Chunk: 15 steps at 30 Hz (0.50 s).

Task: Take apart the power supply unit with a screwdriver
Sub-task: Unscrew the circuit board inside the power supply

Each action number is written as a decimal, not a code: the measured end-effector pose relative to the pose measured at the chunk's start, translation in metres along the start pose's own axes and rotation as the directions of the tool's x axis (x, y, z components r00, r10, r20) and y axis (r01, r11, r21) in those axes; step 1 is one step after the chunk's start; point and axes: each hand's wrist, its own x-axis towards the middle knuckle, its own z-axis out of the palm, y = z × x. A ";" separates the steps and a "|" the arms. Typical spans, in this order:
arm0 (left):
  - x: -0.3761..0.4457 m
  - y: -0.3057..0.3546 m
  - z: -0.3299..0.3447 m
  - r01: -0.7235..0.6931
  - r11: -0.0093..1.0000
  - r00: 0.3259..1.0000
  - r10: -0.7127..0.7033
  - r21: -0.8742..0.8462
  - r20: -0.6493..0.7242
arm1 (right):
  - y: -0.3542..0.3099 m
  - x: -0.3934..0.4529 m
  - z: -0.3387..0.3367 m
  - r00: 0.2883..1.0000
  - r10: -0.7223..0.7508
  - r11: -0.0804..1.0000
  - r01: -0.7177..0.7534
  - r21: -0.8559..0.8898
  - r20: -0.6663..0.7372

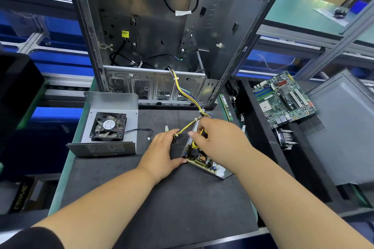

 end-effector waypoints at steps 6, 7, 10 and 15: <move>0.000 -0.001 0.000 0.009 1.000 1.000 -0.010 -0.012 -0.005 | -0.002 0.003 0.000 1.000 0.019 0.996 -0.018 0.087 -0.010; 0.000 -0.001 0.000 0.009 1.000 1.000 -0.009 -0.012 -0.007 | -0.002 0.002 0.000 1.000 0.022 0.994 -0.020 0.105 -0.020; 0.000 -0.002 0.001 0.002 1.000 1.000 -0.002 -0.009 -0.018 | -0.003 -0.001 -0.001 1.000 0.030 0.986 -0.029 0.165 0.000; 0.000 -0.002 0.001 -0.010 1.000 0.999 0.010 -0.010 -0.031 | -0.003 -0.006 0.002 1.000 -0.006 0.994 0.008 0.110 -0.018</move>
